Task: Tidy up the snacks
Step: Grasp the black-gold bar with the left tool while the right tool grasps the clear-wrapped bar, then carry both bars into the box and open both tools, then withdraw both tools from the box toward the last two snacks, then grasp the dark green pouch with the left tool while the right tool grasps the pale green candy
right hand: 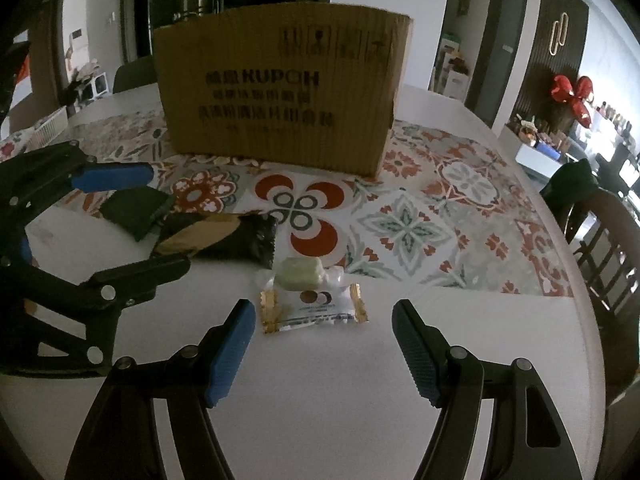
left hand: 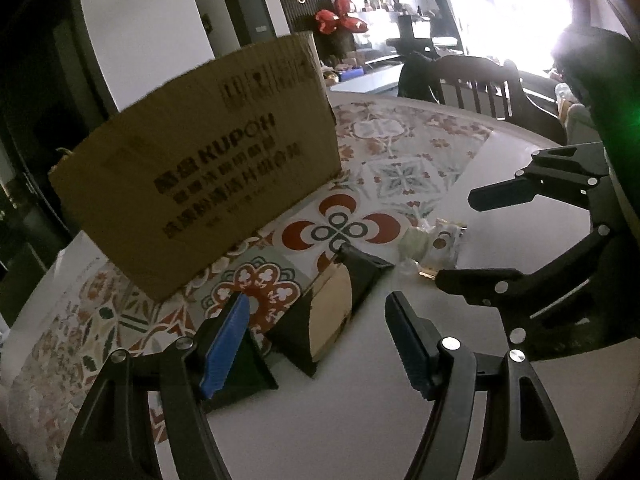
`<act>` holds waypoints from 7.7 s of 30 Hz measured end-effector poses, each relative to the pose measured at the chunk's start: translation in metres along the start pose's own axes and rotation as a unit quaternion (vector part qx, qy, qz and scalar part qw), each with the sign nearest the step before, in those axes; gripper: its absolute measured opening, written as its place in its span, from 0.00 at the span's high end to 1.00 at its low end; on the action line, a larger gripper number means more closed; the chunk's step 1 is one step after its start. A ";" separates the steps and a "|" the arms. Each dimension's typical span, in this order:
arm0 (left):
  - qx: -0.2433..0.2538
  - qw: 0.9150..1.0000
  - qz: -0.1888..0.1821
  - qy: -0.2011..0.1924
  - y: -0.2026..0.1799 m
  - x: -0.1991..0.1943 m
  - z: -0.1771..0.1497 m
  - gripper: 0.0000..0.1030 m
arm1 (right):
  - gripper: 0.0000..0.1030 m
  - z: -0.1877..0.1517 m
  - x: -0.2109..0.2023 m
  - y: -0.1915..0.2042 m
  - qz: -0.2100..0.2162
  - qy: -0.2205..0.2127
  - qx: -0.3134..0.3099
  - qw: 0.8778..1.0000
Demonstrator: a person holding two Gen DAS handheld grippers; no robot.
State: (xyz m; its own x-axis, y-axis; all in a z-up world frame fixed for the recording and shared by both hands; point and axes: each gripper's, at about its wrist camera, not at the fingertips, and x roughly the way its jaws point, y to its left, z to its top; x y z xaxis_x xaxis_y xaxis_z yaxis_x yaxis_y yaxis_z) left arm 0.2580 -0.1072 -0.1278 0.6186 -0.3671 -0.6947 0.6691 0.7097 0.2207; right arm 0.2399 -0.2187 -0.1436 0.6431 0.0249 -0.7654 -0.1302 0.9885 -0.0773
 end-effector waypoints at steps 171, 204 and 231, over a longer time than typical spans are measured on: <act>-0.219 0.957 0.158 -0.105 0.106 -0.115 0.060 0.11 | 0.37 0.132 -0.073 -0.005 -0.027 -0.177 0.060 0.982; -0.252 0.960 0.116 -0.034 0.074 -0.073 -0.036 0.00 | 0.27 0.037 -0.039 0.022 -0.038 -0.091 0.077 0.992; -0.246 0.965 0.088 0.015 0.072 -0.016 -0.056 0.00 | 0.27 0.013 0.010 0.018 -0.021 -0.028 0.109 0.993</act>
State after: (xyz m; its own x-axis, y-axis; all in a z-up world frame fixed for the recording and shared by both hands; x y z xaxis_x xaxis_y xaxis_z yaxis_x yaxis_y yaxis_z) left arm 0.2730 -0.0170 -0.1391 0.6877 -0.2029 -0.6971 0.2741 0.9616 -0.0095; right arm 0.2536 -0.1982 -0.1439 0.6859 -0.0139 -0.7276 0.0594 0.9976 0.0369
